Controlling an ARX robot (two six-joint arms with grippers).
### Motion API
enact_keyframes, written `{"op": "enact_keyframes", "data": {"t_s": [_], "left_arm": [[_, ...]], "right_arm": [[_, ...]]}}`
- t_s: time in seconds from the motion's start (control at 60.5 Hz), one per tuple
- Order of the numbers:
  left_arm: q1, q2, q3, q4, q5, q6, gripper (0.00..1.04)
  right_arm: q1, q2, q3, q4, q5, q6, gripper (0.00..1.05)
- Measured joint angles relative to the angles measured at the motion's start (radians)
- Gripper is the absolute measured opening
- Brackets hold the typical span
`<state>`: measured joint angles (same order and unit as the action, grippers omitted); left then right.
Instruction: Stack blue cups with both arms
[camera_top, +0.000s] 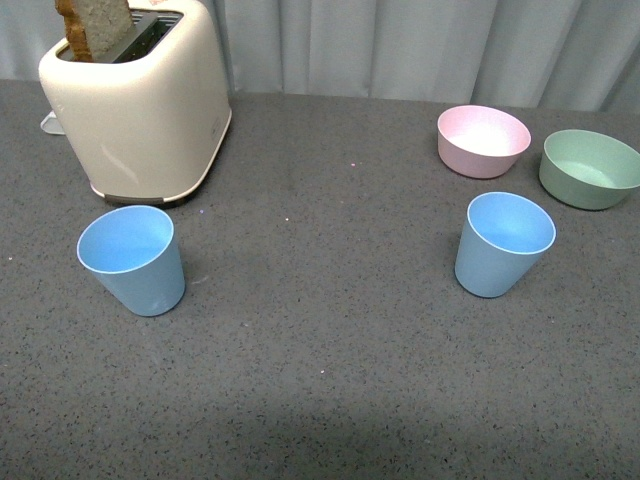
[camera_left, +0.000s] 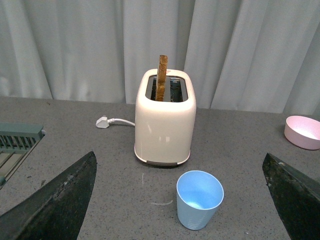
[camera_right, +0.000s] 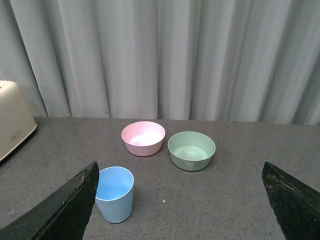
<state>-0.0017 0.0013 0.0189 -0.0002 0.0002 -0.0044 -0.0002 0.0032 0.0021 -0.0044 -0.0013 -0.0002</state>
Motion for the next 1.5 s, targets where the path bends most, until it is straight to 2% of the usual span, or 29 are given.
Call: {"op": "enact_keyframes", "data": {"t_s": [1.503], "left_arm": [[0.0, 0.0, 0.0, 0.0, 0.0, 0.0, 0.98]], "right_arm": [[0.0, 0.0, 0.0, 0.0, 0.0, 0.0, 0.95]]}}
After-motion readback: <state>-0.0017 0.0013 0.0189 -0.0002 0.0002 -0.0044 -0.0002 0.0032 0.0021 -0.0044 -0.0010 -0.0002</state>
